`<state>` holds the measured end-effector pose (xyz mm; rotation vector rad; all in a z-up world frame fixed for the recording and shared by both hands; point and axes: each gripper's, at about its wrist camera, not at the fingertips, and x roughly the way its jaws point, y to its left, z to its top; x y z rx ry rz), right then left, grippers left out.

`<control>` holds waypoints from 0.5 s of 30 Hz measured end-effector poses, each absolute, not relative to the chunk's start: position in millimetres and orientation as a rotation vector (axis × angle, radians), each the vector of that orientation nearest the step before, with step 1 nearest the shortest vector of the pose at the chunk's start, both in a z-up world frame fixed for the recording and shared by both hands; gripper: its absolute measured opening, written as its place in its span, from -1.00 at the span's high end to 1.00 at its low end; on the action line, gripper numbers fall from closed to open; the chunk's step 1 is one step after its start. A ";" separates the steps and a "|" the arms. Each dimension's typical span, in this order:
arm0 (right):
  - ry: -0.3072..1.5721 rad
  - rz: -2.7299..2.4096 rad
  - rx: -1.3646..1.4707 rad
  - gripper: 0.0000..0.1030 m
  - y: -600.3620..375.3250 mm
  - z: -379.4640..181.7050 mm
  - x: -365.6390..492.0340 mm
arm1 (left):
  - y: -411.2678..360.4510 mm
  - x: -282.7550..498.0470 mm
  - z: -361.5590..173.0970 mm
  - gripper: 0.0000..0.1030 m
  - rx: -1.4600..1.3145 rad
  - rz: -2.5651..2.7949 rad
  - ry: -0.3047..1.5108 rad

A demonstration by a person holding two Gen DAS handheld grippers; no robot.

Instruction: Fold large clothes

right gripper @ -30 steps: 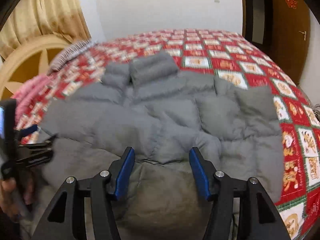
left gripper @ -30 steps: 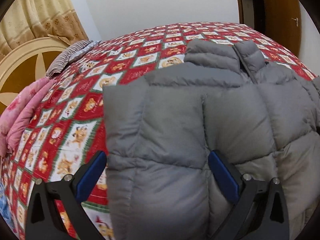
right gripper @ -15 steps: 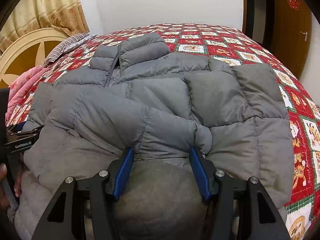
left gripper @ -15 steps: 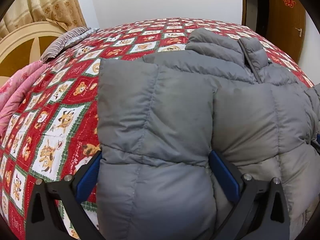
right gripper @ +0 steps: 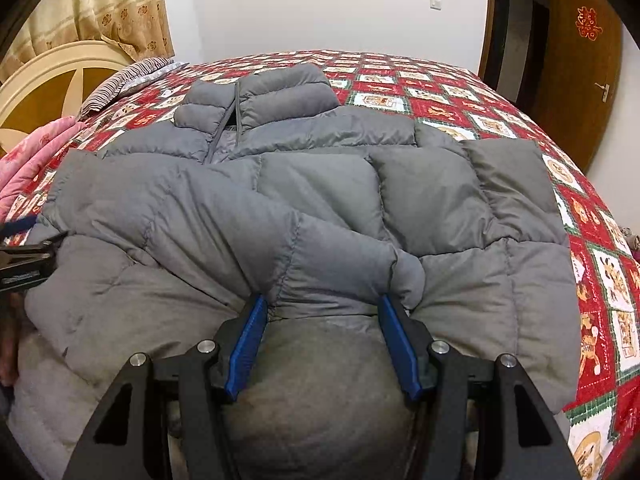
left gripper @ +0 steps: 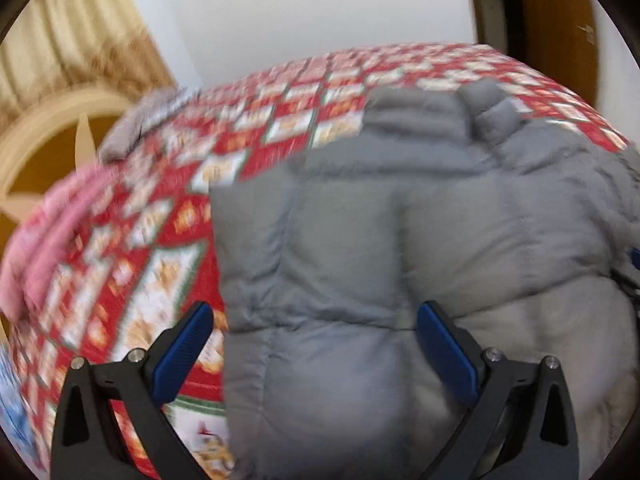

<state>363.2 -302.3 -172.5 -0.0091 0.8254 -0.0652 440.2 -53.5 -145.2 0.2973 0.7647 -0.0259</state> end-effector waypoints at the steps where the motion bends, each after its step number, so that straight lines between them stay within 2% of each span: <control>1: 0.824 -0.066 -0.009 -0.14 -302.4 -172.6 362.9 | -59.3 433.6 -134.1 -1.00 0.311 -0.051 0.733; 4: 0.821 -0.067 -0.008 -0.14 -301.2 -172.2 362.7 | -84.0 423.4 -118.3 -1.00 0.367 -0.113 0.682; 8: 0.815 -0.061 0.005 -0.14 -302.7 -171.4 361.5 | -109.4 435.7 -147.9 -1.00 0.463 -0.102 0.722; 15: 0.812 -0.056 0.009 -0.16 -303.8 -171.6 362.1 | -94.3 448.0 -180.2 -1.00 0.345 -0.135 0.778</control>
